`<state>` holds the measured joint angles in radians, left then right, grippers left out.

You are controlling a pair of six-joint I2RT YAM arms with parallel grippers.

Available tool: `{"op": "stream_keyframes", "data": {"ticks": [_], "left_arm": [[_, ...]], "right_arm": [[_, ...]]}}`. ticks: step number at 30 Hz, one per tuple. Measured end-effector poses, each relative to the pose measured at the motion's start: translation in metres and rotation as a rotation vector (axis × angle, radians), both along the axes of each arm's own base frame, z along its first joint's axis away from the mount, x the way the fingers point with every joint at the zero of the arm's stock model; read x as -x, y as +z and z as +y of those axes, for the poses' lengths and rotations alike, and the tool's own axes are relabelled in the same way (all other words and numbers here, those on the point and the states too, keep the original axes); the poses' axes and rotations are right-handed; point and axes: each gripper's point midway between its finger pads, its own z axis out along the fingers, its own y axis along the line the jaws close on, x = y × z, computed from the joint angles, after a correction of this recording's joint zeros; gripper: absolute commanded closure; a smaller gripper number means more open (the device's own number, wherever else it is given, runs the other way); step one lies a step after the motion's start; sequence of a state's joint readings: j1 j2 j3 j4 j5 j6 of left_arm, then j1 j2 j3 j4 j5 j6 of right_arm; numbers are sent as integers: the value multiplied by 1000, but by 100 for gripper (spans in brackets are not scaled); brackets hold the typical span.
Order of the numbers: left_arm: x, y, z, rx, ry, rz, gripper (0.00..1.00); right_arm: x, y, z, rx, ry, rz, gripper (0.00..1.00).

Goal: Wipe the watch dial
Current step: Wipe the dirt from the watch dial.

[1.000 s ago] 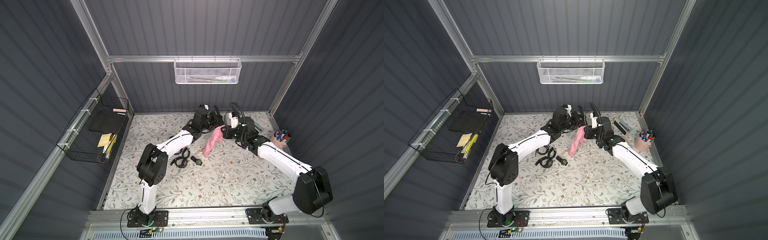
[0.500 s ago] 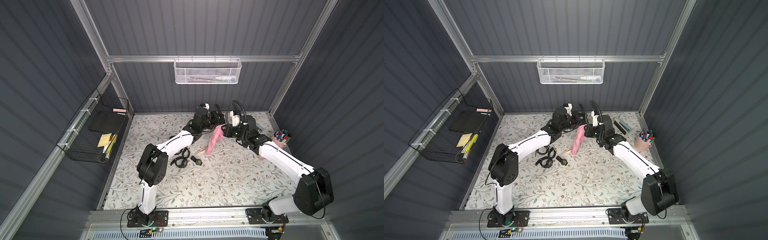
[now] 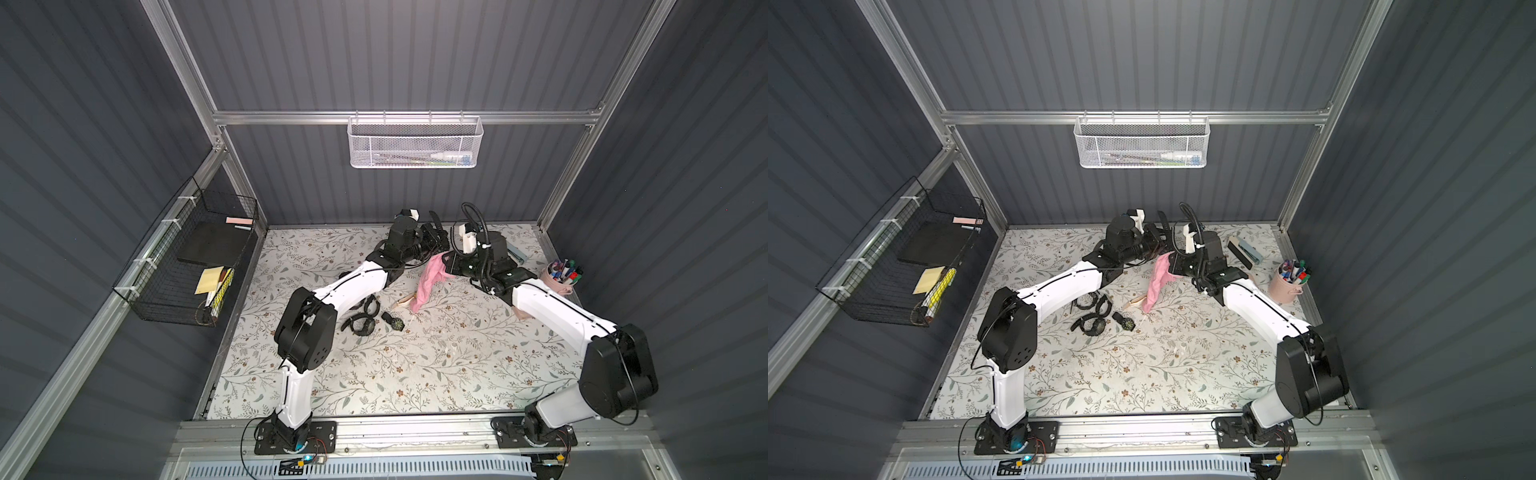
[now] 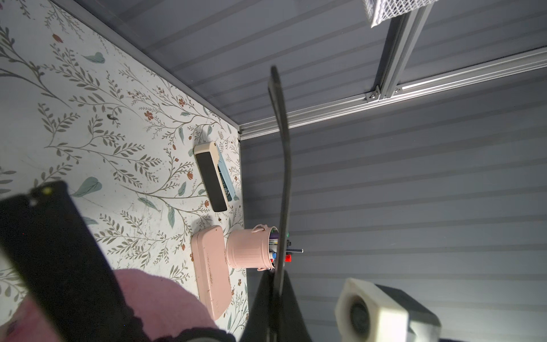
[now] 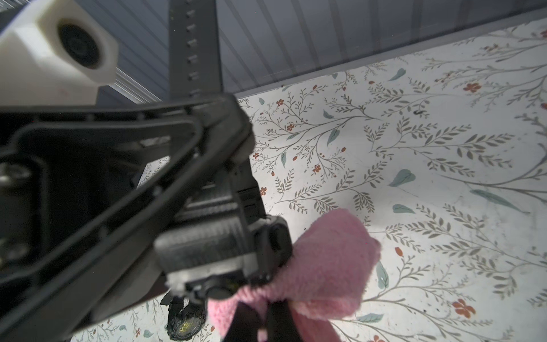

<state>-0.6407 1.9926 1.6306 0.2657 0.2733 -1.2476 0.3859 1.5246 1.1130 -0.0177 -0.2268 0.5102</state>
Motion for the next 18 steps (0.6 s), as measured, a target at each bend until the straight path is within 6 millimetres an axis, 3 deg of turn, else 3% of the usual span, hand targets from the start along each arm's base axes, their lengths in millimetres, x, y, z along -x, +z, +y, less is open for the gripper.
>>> {"op": "stream_keyframes", "data": {"ticks": [10,18], "left_arm": [[0,-2,0,5,2,13,100],[-1,6,-2,31,2,-8,100]], "right_arm": [[2,3,3,-40,4,16,100],[13,33,-7,-62,-29,-38,100]]}}
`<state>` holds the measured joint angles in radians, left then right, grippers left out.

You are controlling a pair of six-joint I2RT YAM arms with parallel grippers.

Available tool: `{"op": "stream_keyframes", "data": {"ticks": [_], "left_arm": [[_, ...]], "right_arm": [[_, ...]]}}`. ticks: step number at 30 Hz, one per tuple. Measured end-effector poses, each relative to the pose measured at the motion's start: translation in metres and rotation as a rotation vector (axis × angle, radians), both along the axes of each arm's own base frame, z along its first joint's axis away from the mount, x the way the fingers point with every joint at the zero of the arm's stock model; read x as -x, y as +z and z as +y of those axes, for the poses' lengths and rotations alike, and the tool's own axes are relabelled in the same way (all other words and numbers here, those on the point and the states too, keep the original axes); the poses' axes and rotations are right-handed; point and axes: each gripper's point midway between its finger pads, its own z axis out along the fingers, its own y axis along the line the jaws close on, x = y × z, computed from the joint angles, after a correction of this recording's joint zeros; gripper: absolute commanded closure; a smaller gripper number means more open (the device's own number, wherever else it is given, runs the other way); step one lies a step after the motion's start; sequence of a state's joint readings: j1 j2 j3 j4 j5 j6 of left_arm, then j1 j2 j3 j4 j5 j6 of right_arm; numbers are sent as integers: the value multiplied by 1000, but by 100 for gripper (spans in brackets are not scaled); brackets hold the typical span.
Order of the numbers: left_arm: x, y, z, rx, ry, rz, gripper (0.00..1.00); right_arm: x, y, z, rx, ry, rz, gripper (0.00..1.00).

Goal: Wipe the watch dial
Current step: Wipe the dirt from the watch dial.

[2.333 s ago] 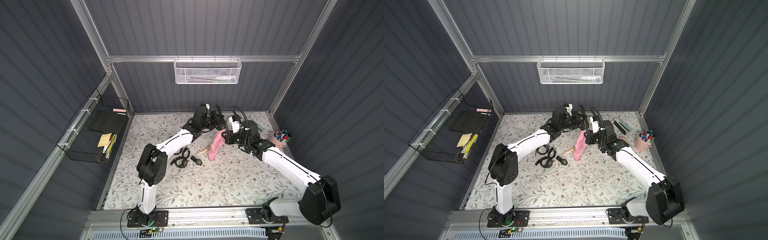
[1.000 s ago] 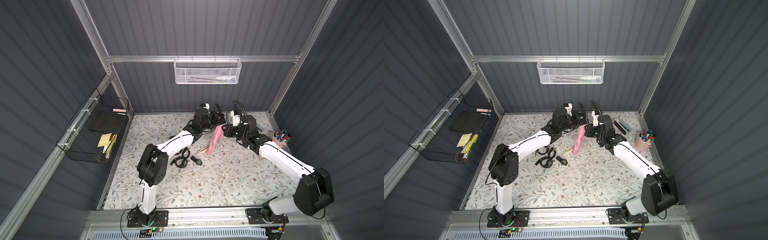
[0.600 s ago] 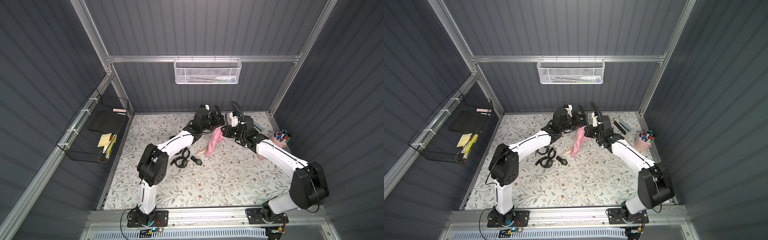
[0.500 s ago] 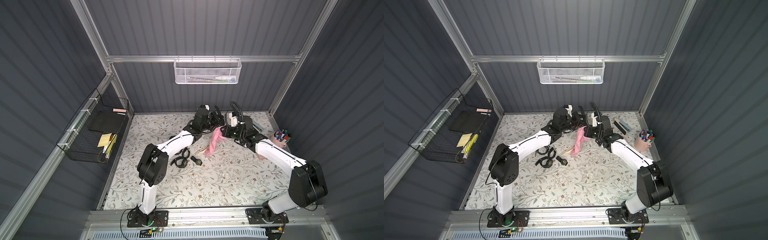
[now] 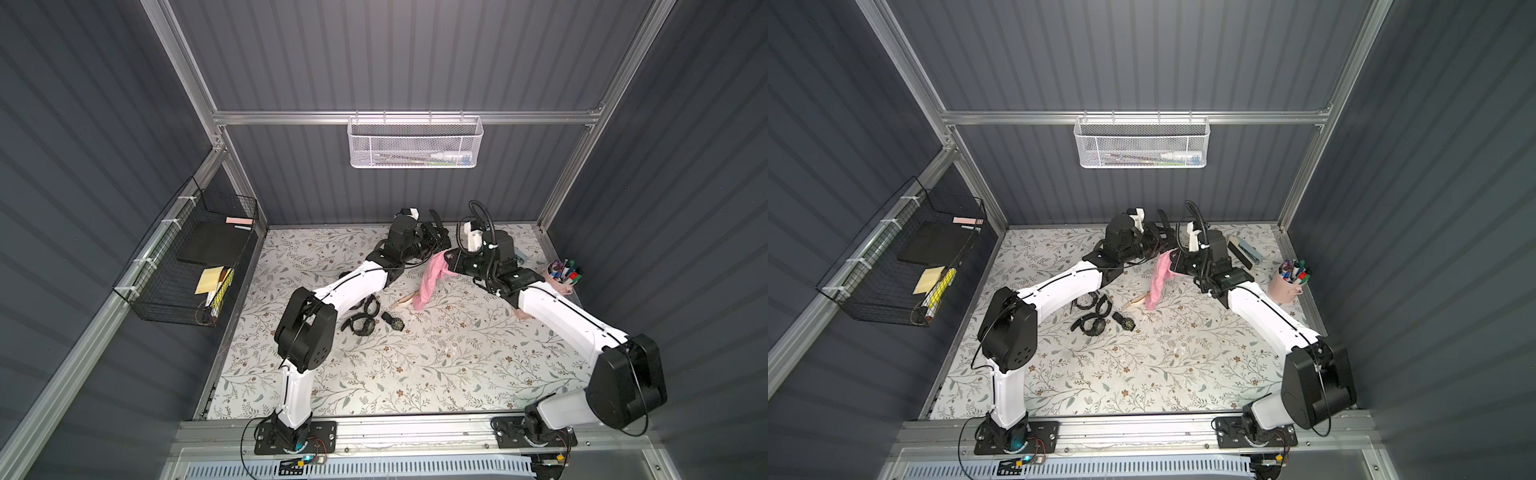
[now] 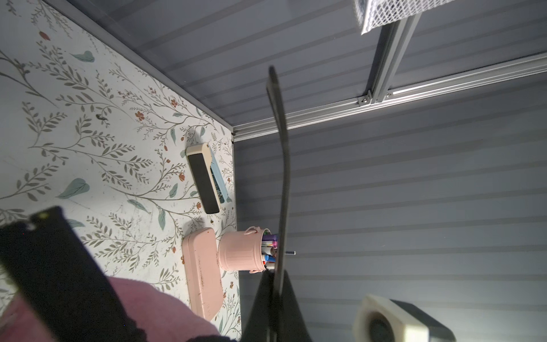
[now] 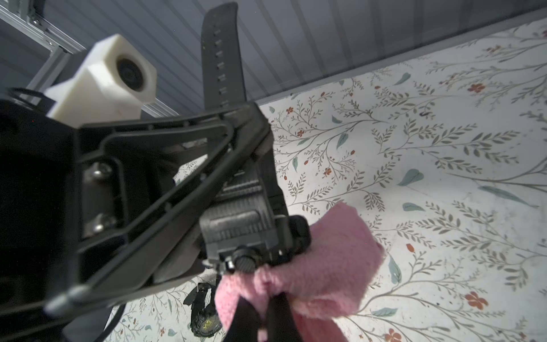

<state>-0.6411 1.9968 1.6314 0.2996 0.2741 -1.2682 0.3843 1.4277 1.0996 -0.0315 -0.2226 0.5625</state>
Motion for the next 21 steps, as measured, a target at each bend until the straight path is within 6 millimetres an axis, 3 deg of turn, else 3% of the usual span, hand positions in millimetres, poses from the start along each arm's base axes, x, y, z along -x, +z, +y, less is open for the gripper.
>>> {"op": "stream_keyframes", "data": {"ticks": [9,21], "left_arm": [[0,0,0,5,2,1,100],[-1,-21,1,-31,10,62,100]], "right_arm": [[-1,1,-7,13,-25,-9,100],[-12,-38,0,41,-12,79,100]]}}
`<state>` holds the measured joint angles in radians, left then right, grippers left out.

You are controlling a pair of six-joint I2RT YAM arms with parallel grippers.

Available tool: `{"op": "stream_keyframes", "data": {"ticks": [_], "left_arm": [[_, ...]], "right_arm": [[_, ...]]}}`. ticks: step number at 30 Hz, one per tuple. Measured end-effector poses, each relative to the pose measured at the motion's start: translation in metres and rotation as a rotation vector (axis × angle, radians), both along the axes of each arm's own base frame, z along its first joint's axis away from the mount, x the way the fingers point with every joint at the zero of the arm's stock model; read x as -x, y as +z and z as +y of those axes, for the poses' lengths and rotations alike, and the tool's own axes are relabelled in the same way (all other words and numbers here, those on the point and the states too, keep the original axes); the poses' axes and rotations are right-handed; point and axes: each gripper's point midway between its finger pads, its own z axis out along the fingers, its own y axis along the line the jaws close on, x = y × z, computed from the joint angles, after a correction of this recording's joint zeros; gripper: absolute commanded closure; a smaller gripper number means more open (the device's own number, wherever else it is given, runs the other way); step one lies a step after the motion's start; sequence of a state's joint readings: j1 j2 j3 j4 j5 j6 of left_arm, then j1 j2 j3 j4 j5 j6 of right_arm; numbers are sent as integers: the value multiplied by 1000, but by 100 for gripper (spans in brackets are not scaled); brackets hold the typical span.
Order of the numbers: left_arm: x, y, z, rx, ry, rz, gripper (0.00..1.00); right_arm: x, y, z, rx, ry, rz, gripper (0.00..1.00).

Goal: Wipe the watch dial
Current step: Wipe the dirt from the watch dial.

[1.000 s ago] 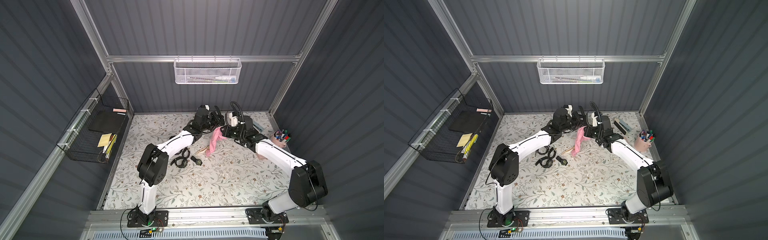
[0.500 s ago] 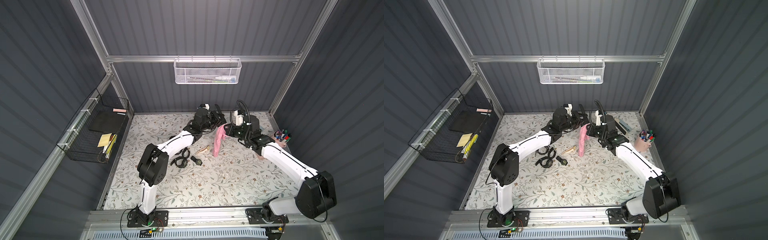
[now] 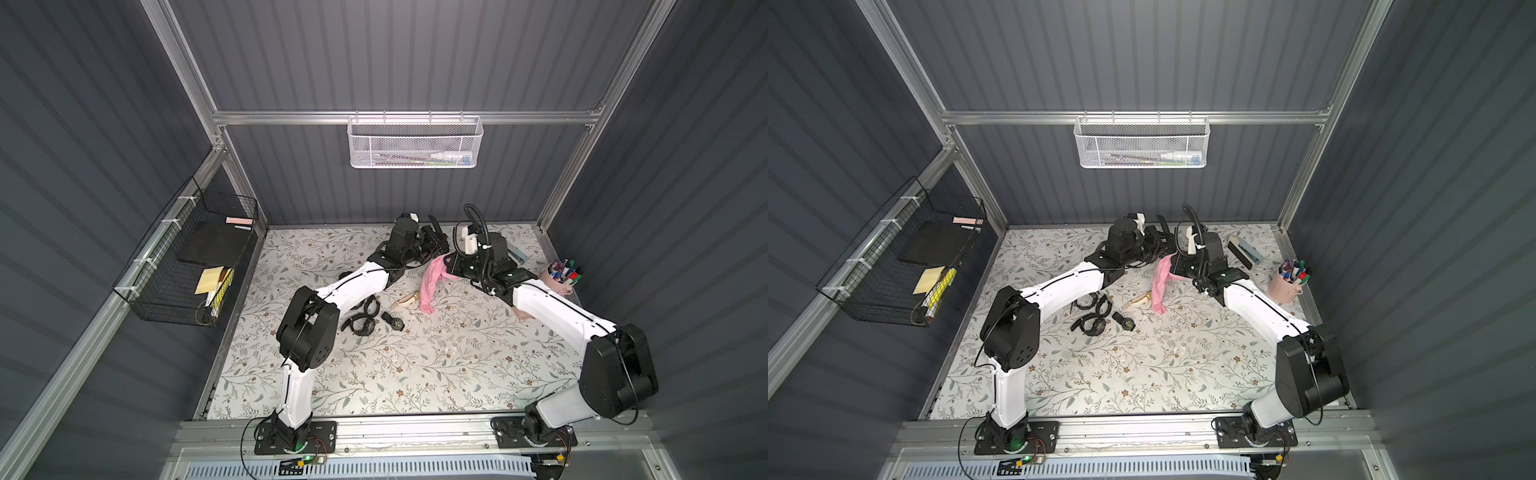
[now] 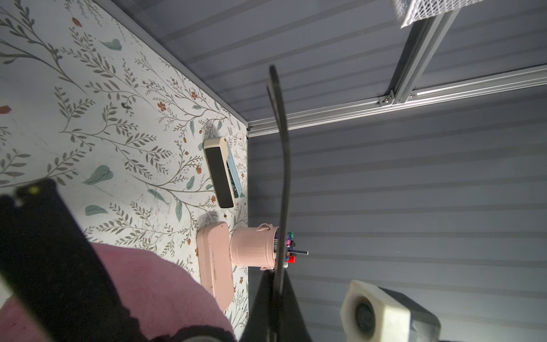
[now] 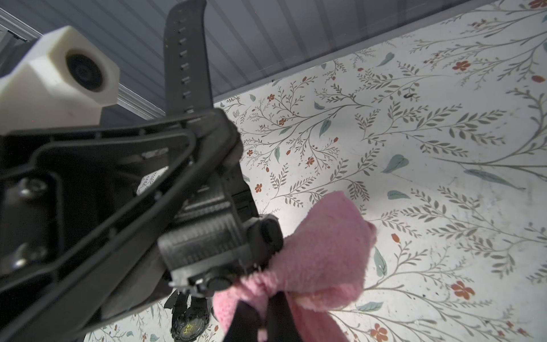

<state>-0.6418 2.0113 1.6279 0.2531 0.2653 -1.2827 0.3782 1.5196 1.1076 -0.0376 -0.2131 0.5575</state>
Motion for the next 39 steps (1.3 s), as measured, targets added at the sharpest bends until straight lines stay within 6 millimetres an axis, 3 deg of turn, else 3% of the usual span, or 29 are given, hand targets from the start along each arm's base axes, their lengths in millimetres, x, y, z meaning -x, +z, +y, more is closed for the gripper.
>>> {"op": "stream_keyframes", "data": {"ticks": [9,17,24,28,31,35,39], "left_arm": [[-2,3,0,4,5,-7,100],[-1,3,-1,21,-2,-14,100],[0,-4,0,32,0,4,100],[1,-10,0,29,-3,25,100],[10,-20,-3,10,-44,68,100],[20,-31,-10,-1,-88,119,100],[24,-33,-13,7,-112,140,100]], "right_arm": [[-1,4,10,0,9,6,100],[6,17,3,-15,-35,-14,100],[14,33,-15,-47,-78,-28,100],[10,38,-28,-55,-104,-42,100],[0,41,-50,-49,-166,-73,100],[-4,33,-74,-25,-229,-86,100],[2,16,-75,-3,-214,-53,100]]}}
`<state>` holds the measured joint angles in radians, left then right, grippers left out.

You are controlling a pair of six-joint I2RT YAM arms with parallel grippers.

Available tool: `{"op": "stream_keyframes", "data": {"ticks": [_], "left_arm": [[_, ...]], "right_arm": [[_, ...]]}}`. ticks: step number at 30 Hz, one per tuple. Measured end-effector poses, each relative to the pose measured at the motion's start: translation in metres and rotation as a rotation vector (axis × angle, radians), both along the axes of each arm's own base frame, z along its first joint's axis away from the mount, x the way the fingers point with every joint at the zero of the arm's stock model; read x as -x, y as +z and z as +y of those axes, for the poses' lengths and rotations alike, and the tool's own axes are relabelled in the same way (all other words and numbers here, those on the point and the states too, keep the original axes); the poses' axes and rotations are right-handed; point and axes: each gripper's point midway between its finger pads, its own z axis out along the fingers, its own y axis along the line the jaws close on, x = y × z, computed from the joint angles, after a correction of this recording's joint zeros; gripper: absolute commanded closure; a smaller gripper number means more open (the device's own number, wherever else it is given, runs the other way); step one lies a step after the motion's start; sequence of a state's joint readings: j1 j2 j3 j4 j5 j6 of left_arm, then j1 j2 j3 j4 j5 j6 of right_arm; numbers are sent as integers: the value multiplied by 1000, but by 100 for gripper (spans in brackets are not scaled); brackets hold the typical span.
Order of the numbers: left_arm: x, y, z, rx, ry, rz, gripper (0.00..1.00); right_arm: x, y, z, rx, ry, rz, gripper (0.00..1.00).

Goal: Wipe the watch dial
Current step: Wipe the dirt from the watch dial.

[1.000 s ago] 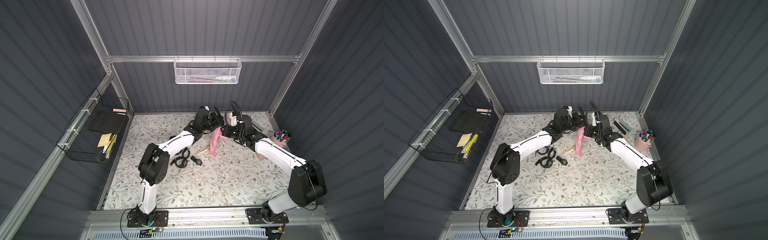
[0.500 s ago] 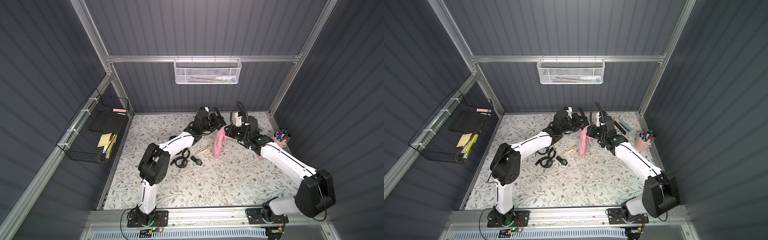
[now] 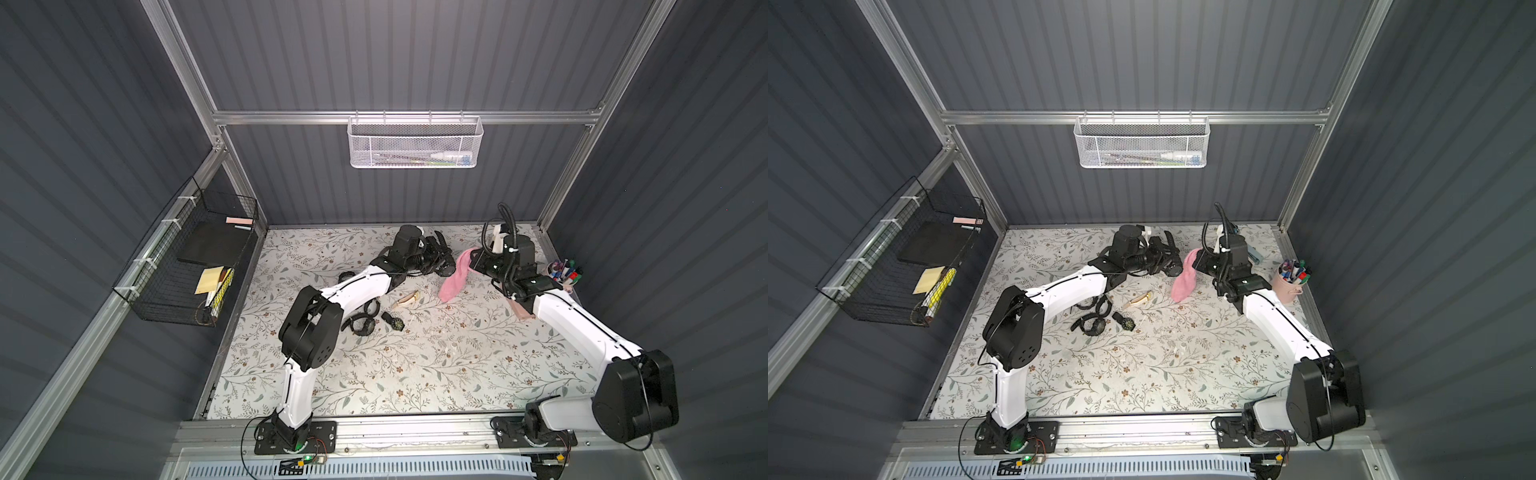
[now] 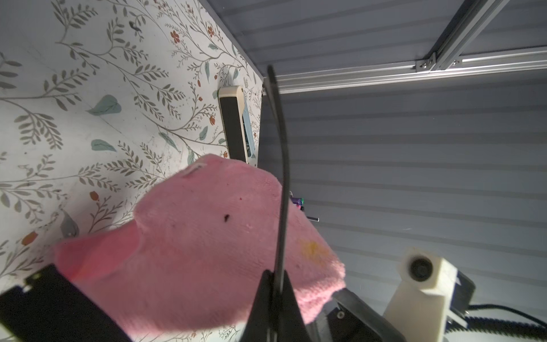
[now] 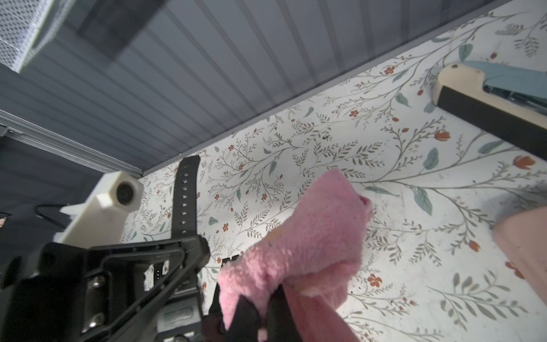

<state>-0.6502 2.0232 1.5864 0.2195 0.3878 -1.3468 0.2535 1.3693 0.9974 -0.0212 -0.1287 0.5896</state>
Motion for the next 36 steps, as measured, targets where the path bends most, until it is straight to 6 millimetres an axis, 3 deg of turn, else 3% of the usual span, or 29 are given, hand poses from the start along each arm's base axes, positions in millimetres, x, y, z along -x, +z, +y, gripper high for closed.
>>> {"op": "stream_keyframes", "data": {"ticks": [6,10,18,22,25,28,32,36], "left_arm": [[3,0,-1,7,-15,12,100],[4,0,-2,9,-19,16,100],[3,1,-2,11,-21,16,100],[2,3,-4,13,-21,14,100],[0,4,-4,14,-17,10,100],[-2,5,-5,15,-13,6,100],[-2,5,-4,15,-9,5,100],[-3,5,-4,14,-5,4,100]], "right_arm": [[14,-12,10,-15,73,36,100],[36,-17,13,-28,121,36,100],[72,18,31,-22,238,-95,100],[82,26,50,-21,319,-141,100],[81,17,64,-13,360,-126,100],[73,-6,72,2,366,-67,100],[58,-34,68,31,306,2,100],[49,-37,57,36,249,8,100]]}}
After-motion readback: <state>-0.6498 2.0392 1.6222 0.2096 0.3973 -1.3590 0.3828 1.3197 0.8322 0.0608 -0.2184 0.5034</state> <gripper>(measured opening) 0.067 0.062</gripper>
